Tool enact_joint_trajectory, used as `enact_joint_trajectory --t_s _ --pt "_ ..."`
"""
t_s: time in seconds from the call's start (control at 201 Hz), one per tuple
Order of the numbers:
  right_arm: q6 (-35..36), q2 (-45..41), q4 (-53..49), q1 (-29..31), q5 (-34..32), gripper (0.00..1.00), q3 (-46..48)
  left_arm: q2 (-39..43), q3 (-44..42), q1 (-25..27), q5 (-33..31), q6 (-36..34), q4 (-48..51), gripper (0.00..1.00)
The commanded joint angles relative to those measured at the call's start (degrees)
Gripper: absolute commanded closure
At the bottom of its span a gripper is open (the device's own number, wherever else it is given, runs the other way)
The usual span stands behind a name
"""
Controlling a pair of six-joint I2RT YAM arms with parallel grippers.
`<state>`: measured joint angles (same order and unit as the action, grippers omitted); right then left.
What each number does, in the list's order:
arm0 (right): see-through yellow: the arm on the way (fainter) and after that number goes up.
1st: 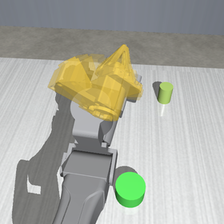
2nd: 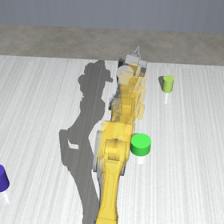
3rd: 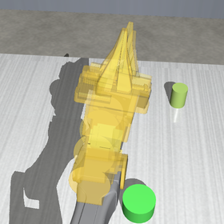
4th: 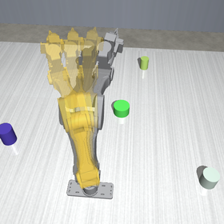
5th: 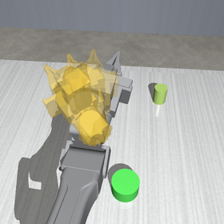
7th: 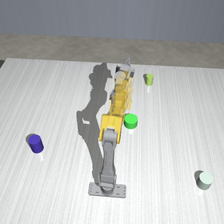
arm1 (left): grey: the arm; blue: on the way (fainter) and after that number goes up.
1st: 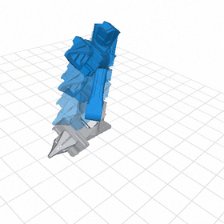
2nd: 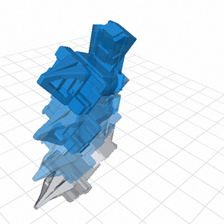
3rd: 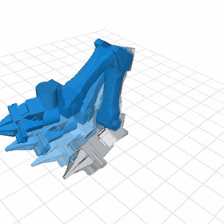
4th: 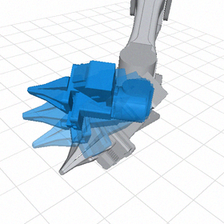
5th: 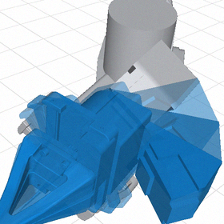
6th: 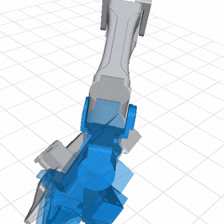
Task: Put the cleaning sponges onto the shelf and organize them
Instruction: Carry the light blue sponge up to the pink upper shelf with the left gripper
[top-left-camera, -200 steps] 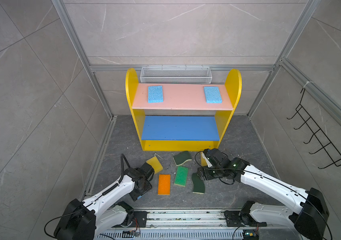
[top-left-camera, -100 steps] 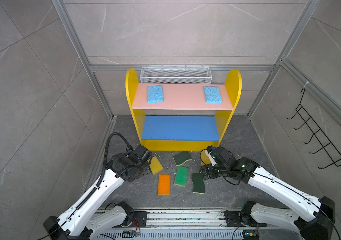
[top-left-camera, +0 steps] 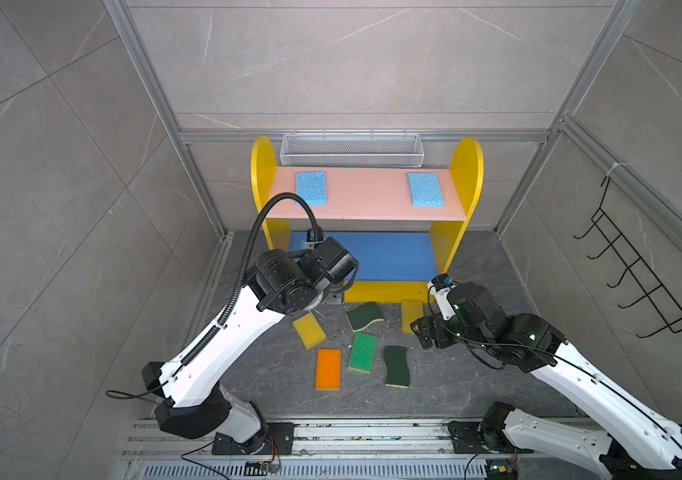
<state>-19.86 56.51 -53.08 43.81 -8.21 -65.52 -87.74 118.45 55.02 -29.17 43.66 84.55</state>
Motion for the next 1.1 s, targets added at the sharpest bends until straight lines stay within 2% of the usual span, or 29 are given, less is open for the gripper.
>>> enact_joint_trajectory --t_s 0.0,0.119,0.264,0.508,0.587,0.767,0.926,1.09 --pt "0.87 -0.86 -3.14 0.30 -1.46 0.04 -1.32 -2.77 7.31 0.61 -3.10 -8.69 -3.04 0.33" --pt "0.18 -1.78 -3.83 0.24 -0.93 0.04 -1.77 -6.65 14.30 0.61 -0.16 -15.27 -8.41 0.34" --pt "0.08 -3.45 -4.38 0.31 -0.57 0.04 -2.59 -10.38 22.06 0.52 -0.33 -21.33 -12.42 0.34" --pt "-0.26 -4.64 -5.32 0.31 -0.50 0.04 -2.32 -10.27 17.49 -0.45 -3.17 -31.00 -30.76 0.28" --pt "-0.61 -5.08 -5.46 0.30 -0.41 0.04 -1.72 -11.15 17.99 -2.74 -2.56 -30.70 -33.10 0.28" --pt "-1.54 -5.93 -6.33 0.28 0.98 0.04 -1.52 -14.23 19.70 -10.06 4.54 -27.16 -34.58 0.28" --pt "-1.86 -5.99 -6.16 0.31 1.18 0.04 -0.60 -18.55 22.51 -12.85 8.81 -25.91 -36.63 0.28" --pt "-1.81 -5.27 -5.85 0.30 1.24 0.04 -0.57 -22.64 26.08 -12.84 10.44 -24.95 -37.73 0.28"
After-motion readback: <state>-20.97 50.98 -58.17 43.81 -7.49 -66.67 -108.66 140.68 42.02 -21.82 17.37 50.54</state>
